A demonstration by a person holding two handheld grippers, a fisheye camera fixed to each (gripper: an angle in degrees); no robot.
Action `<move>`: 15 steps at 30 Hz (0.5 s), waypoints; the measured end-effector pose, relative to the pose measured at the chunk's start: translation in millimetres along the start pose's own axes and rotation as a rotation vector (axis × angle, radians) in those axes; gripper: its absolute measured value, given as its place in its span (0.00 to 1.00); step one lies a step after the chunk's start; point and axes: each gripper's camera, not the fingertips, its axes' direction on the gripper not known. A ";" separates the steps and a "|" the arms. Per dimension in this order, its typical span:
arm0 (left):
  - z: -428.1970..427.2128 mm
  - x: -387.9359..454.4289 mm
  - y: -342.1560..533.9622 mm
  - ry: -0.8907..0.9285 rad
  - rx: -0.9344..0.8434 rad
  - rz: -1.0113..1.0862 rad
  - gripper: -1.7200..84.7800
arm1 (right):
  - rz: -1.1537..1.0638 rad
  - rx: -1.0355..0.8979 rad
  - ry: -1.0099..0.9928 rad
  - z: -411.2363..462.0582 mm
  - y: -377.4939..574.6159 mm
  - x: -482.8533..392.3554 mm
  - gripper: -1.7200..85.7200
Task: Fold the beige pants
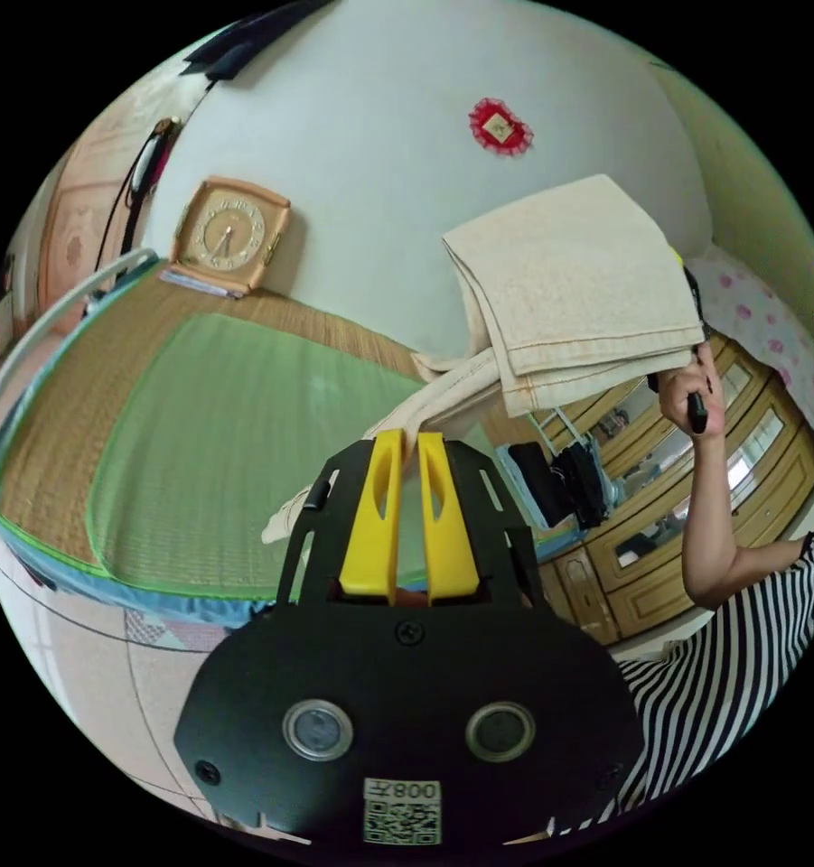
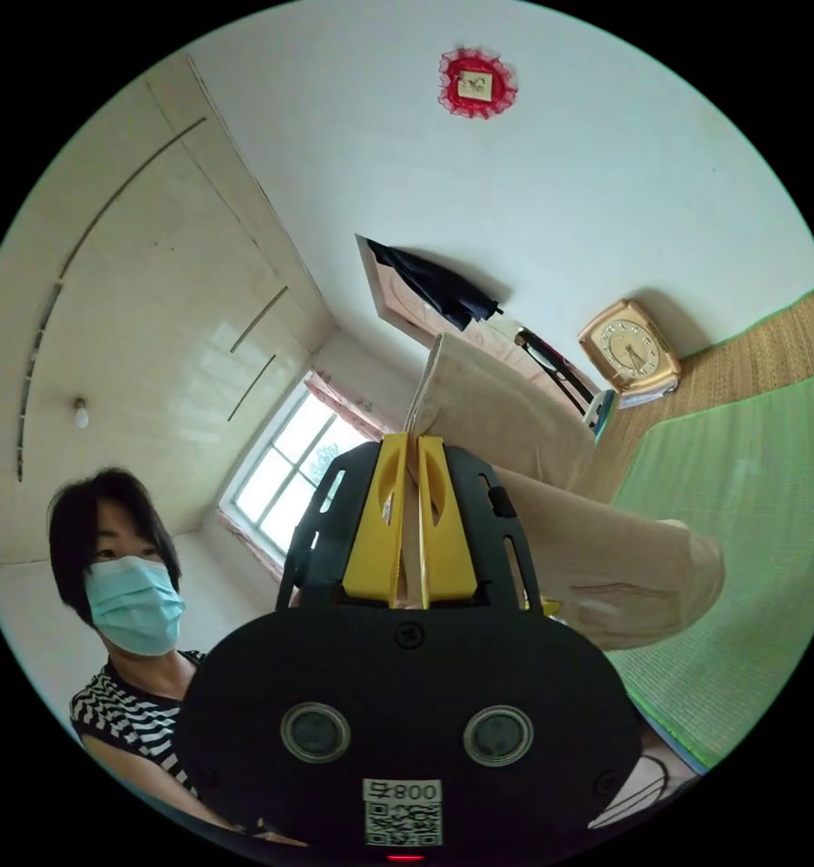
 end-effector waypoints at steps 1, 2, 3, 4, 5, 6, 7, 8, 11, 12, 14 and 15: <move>-7.2 5.4 -5.4 -0.032 0.005 0.039 0.05 | -0.002 0.018 -0.002 -9.4 5.6 5.7 0.04; -11.7 11.7 -9.7 -0.061 0.003 0.080 0.04 | -0.001 0.030 0.006 -15.6 9.4 9.1 0.04; -12.7 15.1 -11.4 -0.073 0.000 0.101 0.04 | 0.011 0.063 0.038 -30.6 19.2 18.1 0.04; -11.6 21.8 -13.6 -0.096 -0.019 0.143 0.04 | 0.036 0.097 0.094 -48.5 31.3 30.6 0.04; -5.8 27.6 -14.4 -0.113 -0.054 0.170 0.04 | 0.053 0.109 0.134 -58.2 38.0 38.2 0.04; -0.8 30.2 -14.2 -0.121 -0.079 0.182 0.04 | 0.088 0.120 0.249 -78.7 53.0 55.2 0.04; 13.4 35.3 -12.5 -0.129 -0.145 0.206 0.04 | 0.141 0.121 0.418 -99.5 70.7 76.0 0.04; 33.1 40.2 -8.7 -0.129 -0.229 0.238 0.03 | 0.173 0.108 0.511 -109.2 80.3 88.1 0.03; 92.0 52.3 10.2 -0.119 -0.474 0.320 0.03 | 0.412 0.048 0.812 -153.1 135.0 149.8 0.03; 100.6 55.2 13.2 -0.108 -0.510 0.330 0.03 | 0.470 0.051 0.896 -165.5 154.4 162.2 0.03; 118.5 69.1 15.9 -0.131 -0.574 0.366 0.03 | 0.469 0.066 0.893 -171.6 172.9 167.4 0.03; 120.4 72.1 15.2 -0.145 -0.581 0.379 0.03 | 0.417 0.030 0.898 -164.1 178.3 167.2 0.03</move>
